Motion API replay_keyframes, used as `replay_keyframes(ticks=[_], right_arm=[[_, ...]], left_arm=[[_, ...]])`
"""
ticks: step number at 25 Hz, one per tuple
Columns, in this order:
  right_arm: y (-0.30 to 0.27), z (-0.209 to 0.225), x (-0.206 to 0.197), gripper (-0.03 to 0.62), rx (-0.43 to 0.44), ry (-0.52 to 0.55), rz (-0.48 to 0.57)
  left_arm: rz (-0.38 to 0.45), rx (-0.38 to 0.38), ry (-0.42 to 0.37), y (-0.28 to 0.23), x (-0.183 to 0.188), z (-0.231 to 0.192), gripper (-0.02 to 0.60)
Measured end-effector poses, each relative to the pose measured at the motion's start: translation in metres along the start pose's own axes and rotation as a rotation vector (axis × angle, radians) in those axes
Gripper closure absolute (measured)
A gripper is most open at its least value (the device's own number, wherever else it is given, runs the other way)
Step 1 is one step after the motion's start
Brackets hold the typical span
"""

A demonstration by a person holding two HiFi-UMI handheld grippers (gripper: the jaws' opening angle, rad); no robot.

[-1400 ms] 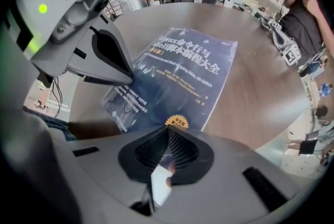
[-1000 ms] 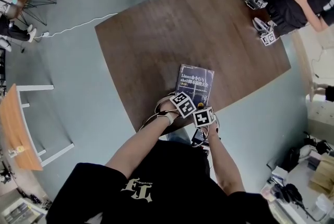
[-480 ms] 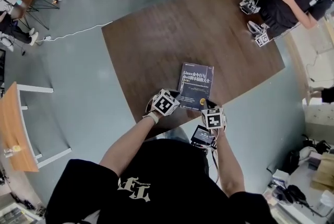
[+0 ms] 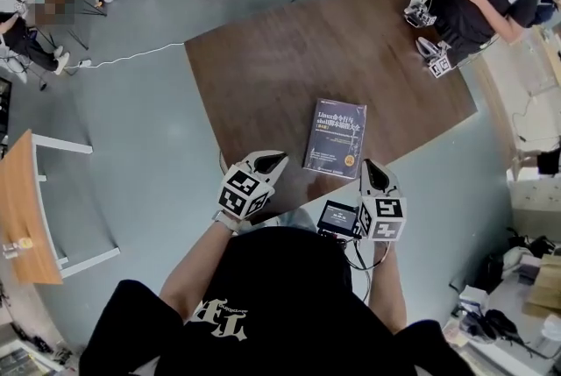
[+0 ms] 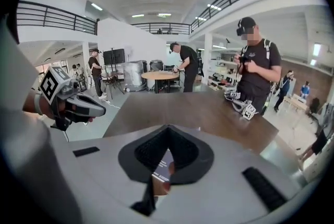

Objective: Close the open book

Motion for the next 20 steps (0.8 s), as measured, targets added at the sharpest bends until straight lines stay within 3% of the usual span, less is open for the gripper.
replay_keyframes(ticks=[4, 10, 16, 20], right_arm=[[0.027, -0.018, 0.025, 0.605, -0.023, -0.014, 0.082], [0.062, -0.056, 0.045, 0.606, -0.039, -0.035, 0.152], [0.102, -0.099, 0.041, 0.606, -0.116, -0.056, 0.181], [0.135, -0.133, 0.033, 0.606, -0.161, -0.081, 0.195]], left_arm=[[0.09, 0.037, 0.035, 0.051, 0.012, -0.006, 0.578], [0.206, 0.027, 0.05, 0.115, 0.021, 0.001, 0.578], [0.234, -0.027, 0.031, 0.158, 0.005, 0.011, 0.578], [0.315, -0.1, 0.029, 0.19, -0.003, 0.024, 0.578]])
Point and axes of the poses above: the fingertips, and each gripper's own axes: y backward along the fingers, z to its right, x out of its top, the point moved 3 cm from there along y, backward along the fingers, and after that the axes turned 7 degrees about y, right-handed, at the moved point
